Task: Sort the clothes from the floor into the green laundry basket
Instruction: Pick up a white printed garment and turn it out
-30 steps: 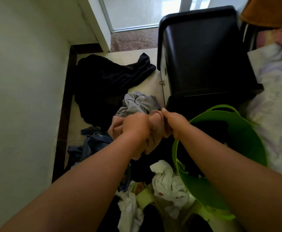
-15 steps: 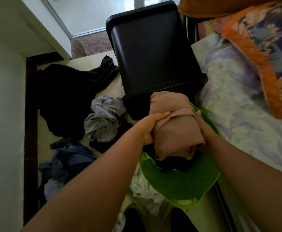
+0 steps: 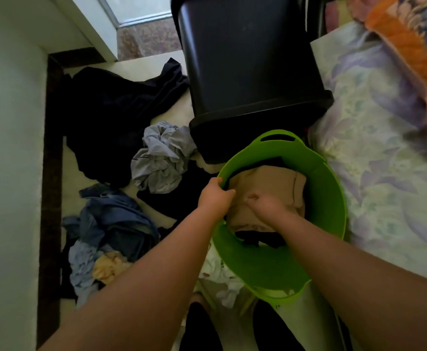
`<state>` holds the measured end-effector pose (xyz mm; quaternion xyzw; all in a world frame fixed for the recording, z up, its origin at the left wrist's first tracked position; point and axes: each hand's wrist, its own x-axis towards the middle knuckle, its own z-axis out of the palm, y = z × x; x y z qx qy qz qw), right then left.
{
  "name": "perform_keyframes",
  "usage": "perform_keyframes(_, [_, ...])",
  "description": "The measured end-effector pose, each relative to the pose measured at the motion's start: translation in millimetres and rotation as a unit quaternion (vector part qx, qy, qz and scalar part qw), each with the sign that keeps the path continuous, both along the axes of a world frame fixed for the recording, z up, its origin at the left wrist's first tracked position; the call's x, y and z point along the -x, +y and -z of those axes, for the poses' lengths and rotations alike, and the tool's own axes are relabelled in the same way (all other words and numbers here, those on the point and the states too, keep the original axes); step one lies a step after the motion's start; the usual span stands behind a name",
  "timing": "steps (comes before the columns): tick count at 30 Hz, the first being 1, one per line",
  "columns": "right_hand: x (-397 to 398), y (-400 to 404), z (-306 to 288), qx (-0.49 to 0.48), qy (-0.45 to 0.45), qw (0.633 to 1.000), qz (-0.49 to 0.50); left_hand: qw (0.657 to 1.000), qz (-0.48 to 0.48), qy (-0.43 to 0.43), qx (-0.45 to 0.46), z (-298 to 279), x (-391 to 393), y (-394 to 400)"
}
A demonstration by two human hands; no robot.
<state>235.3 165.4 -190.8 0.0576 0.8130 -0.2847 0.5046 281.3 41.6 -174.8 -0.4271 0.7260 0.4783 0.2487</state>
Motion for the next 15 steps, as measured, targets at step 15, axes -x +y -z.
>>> perform_keyframes(15, [-145.6,-129.2,94.2,0.089,0.022,0.994,-0.065,0.995,-0.031,-0.082,0.039,88.8,-149.6,-105.5])
